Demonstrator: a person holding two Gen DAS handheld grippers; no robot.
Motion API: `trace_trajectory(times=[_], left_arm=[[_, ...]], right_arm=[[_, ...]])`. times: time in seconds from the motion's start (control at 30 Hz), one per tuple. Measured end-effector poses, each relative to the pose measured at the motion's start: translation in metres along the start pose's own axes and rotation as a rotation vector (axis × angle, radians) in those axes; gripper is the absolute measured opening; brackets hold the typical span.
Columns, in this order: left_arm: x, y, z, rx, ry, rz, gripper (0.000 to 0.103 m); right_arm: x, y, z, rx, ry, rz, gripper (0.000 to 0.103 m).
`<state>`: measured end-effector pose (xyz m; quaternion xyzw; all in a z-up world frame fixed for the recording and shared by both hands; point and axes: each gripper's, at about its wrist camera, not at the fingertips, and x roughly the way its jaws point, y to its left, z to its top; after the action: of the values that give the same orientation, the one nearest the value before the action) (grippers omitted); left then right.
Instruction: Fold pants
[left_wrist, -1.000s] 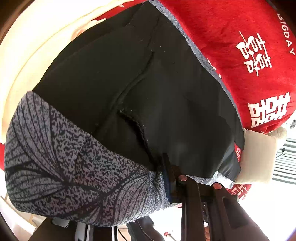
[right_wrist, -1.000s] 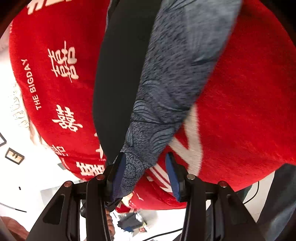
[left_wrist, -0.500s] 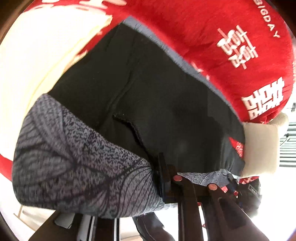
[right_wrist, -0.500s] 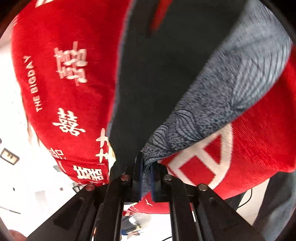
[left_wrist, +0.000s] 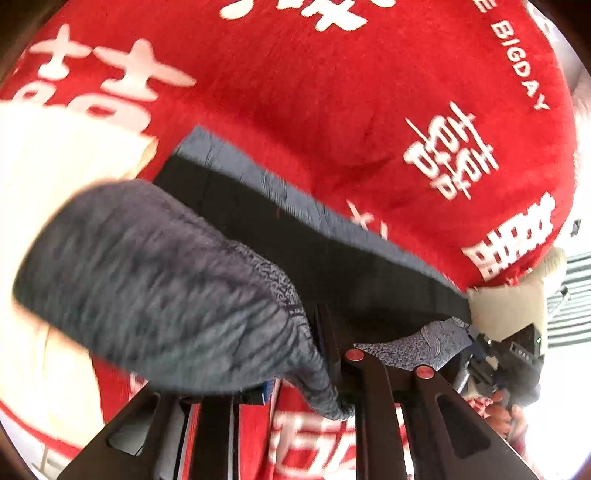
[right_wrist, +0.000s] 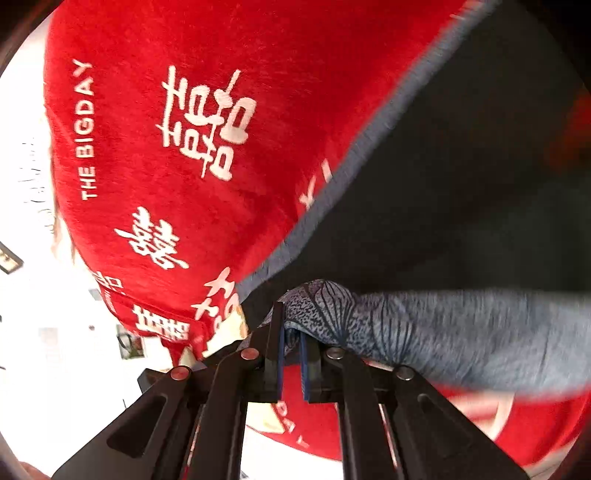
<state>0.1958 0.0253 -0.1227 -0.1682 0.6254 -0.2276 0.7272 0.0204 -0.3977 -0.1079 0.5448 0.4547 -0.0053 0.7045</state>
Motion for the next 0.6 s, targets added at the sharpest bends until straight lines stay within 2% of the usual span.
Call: trace_trajectory(times=[0.2,0.27,0.37,0.5,0.53,0.57,0.6], left_arm=[[0.059,0.005,0.055,-0.007,-0.006,0.06,0.02],[0.079,0.008,0.066,0.002,0.007,0.089,0.02],[0.101,0.014,0.076,0.0,0.042,0.113,0.022],[0.091,0.012,0.075,-0.003,0.073,0.11,0.027],[0.085,0.009,0.073,0.007,0.079,0.119,0.028],[0.08,0.005,0.071,0.016,0.084,0.124,0.029],[0.072,0.0,0.067,0.03,0.083,0.142,0.039]], right_arm=[[0.069,-0.003,0.08,-0.052,0.12,-0.114,0.007],[0.091,-0.011,0.097,-0.063,0.153,-0.152,0.008],[0.119,-0.024,0.111,-0.081,0.186,-0.195,0.008],[0.124,-0.024,0.116,-0.073,0.206,-0.19,0.012],[0.122,-0.018,0.117,-0.086,0.216,-0.202,0.021],[0.118,-0.009,0.117,-0.114,0.221,-0.219,0.036],[0.113,0.002,0.115,-0.153,0.22,-0.23,0.044]])
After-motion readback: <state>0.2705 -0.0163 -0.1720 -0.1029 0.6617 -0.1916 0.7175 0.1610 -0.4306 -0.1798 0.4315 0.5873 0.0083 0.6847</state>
